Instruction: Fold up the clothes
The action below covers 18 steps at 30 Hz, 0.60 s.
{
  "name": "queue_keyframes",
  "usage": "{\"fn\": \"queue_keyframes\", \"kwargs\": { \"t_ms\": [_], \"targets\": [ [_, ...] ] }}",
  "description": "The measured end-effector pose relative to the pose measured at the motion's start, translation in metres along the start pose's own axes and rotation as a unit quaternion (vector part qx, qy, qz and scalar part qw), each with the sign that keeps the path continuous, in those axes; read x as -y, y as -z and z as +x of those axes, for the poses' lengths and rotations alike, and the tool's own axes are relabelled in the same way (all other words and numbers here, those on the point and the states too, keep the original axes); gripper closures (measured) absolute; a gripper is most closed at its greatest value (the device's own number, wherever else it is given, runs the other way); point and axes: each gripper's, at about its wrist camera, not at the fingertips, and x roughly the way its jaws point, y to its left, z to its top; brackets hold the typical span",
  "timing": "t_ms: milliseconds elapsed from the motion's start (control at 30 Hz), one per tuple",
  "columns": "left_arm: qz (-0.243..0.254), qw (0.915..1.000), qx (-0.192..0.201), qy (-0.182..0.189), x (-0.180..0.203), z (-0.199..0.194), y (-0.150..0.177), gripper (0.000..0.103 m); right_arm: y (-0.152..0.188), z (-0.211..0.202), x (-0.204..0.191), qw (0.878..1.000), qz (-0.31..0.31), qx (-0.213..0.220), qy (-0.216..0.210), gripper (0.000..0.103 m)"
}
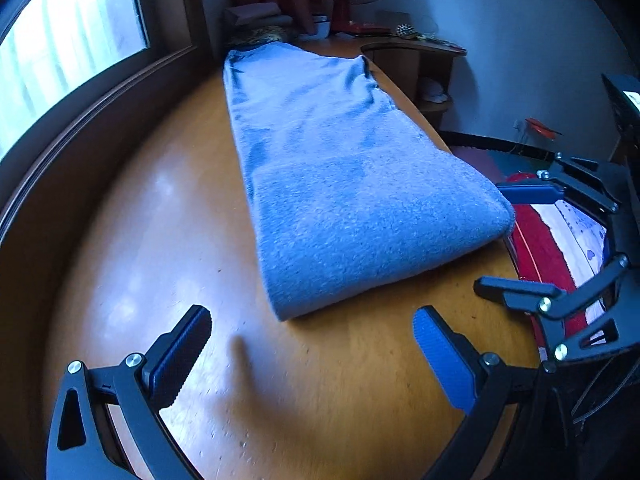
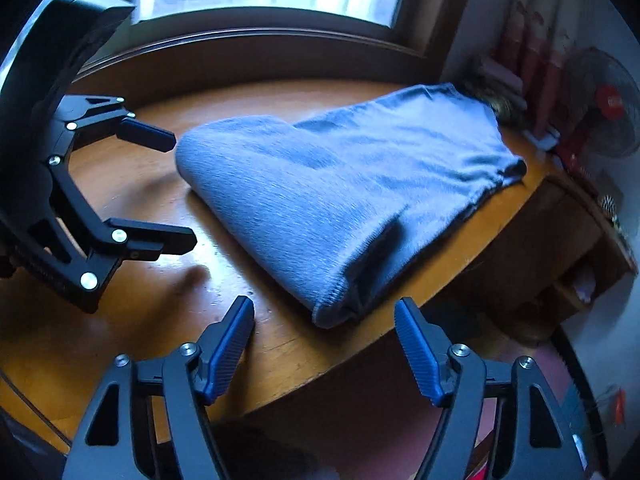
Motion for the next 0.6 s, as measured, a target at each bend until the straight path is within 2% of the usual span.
{"fn": "queue_keyframes", "kwargs": {
  "t_ms": [133, 267, 367, 433, 500, 600],
  "targets": [
    [-0.015, 0.9998, 0.005, 0.013, -0.004, 0.007, -0.003, 0.001, -0.002, 0.005, 0.007, 1.000, 0.026, -0.002, -0.008, 0.037],
    [-0.023, 0.9995, 0.006, 0.019, -0.006, 0.017, -0.008, 0.001, -0.005, 0.007, 0.011, 0.999, 0.037, 0.000, -0.011, 0.045],
    [-0.021, 0.9995, 0.002, 0.023, -0.004, 0.020, -0.007, 0.009, -0.006, 0.007, 0.008, 0.999, 0.031, 0.003, -0.015, 0.056],
    [-0.016, 0.9995, 0.002, 0.026, 0.000, 0.020, -0.006, 0.011, -0.007, 0.007, 0.004, 1.000, 0.022, 0.006, -0.012, 0.059],
    [-0.016, 0.9990, 0.008, 0.042, 0.004, 0.016, -0.006, 0.022, -0.007, 0.006, 0.002, 1.000, 0.015, 0.006, -0.011, 0.063],
    [-0.019, 0.9980, 0.013, 0.059, 0.009, 0.010, -0.009, 0.024, -0.007, 0.003, 0.006, 0.999, 0.025, 0.001, -0.026, 0.071]
  ]
}}
